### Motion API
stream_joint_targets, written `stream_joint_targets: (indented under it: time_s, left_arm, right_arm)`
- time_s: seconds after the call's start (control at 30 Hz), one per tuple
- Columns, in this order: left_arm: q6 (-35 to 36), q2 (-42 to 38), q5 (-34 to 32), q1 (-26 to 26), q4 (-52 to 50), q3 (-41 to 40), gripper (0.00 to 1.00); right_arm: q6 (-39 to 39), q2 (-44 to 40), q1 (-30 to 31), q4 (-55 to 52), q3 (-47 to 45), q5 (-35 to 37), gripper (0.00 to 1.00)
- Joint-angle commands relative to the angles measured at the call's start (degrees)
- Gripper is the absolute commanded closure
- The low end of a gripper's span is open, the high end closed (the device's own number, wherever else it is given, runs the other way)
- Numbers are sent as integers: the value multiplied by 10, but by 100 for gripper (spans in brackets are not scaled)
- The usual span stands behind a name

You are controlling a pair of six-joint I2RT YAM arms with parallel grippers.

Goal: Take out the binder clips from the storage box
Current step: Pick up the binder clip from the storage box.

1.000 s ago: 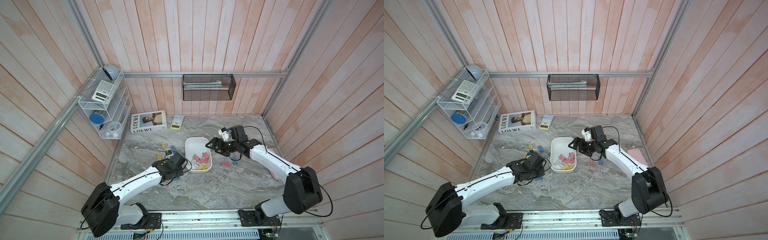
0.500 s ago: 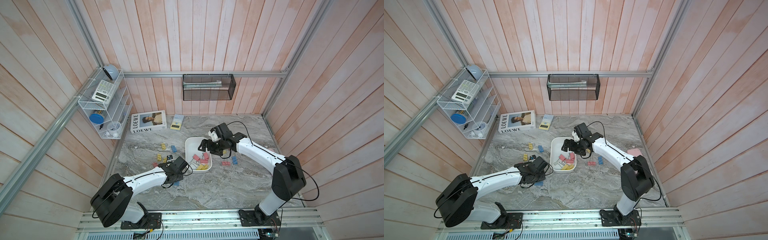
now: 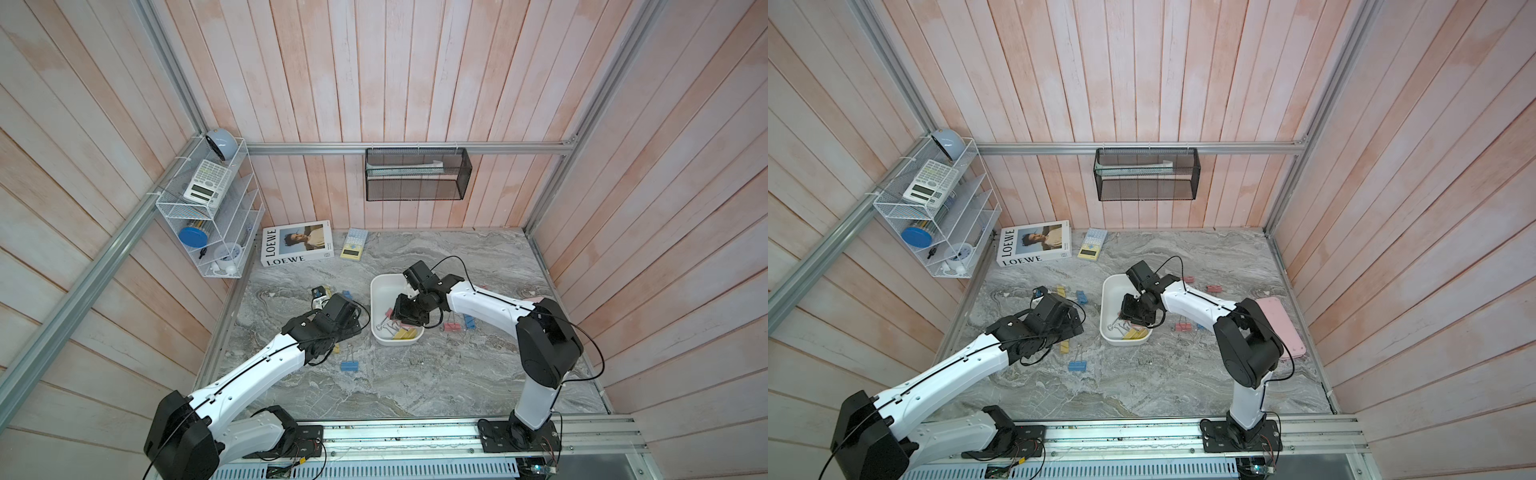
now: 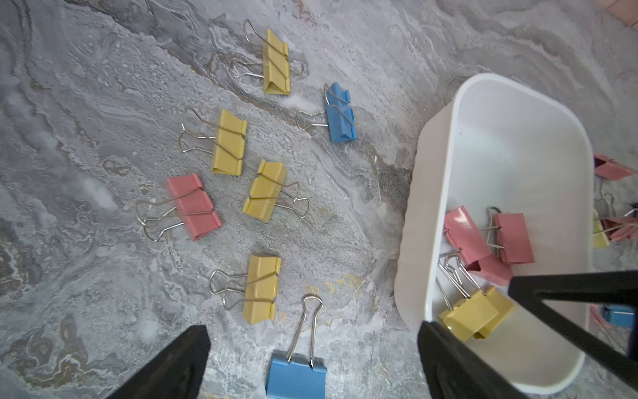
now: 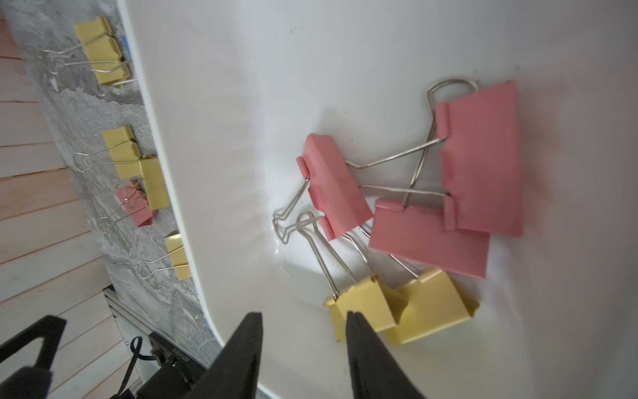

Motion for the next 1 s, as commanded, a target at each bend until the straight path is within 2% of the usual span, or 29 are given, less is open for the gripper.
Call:
stream_joint_targets:
  time_s: [0.0, 0.23, 0.53, 0.73, 0.97]
  left_arm:
    - [15, -15, -14, 5, -32, 12, 0]
    - [15, -34, -16, 8, -46, 6, 0]
    - [16, -54, -20, 15, -59, -4, 0]
    - [18, -57, -21, 21, -61, -6, 0]
    - [19, -51, -18, 25, -58, -6, 0]
  right_arm:
    - [51, 19, 7, 23, 5, 14, 57]
    - [77, 55, 9, 48, 17, 14, 63]
    - [91, 95, 9, 53, 42, 17, 66]
    - [78, 112, -4, 44, 62, 29, 68]
    - [34, 148, -28, -8, 137, 38, 68]
